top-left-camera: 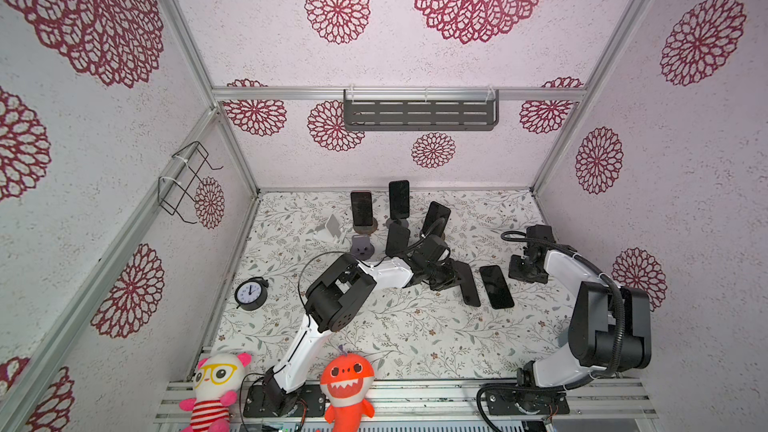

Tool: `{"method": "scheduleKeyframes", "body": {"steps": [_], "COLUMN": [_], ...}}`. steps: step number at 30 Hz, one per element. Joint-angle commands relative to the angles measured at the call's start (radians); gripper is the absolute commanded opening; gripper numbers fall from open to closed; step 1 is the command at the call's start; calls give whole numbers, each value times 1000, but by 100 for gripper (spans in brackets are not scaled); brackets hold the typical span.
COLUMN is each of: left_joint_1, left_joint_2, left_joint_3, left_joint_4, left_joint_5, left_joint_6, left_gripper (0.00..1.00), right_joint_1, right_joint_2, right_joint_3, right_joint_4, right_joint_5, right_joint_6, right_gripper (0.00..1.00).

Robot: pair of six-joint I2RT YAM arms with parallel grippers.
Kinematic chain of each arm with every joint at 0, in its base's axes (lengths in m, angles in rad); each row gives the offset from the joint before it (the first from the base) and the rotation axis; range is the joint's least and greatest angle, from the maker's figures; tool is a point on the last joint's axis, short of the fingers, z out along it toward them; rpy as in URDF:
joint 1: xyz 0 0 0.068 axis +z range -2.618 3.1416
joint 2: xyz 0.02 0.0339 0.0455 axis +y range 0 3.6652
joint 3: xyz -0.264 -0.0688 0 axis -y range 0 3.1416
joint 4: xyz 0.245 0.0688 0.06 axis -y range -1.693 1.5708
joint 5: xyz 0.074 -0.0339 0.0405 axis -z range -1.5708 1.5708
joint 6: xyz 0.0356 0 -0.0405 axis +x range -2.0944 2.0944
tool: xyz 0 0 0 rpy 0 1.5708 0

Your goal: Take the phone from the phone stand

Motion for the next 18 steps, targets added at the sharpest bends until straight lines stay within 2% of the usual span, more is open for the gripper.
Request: {"method": "scheduleKeyframes", "body": {"steps": [1,16,18], "left_joint_1": [-17,-23,-23], "left_joint_2": [19,93,98], "left_joint_3": [18,58,61], "left_joint_4": [72,73,74], "left_joint_5": [29,46,47], "left_joint_6": [-51,-101,-104], "left_gripper": [0,0,5], "right_joint_1": [-5,-38,-37], "right_joint_2": [7,102,105], "right_joint_3": [-8,-46,-47], "right_joint_4": [17,75,73], "right_joint_5": [15,-27,-32], "right_joint_6": [-17,-11,-17], "right_gripper": [0,0,0]}}
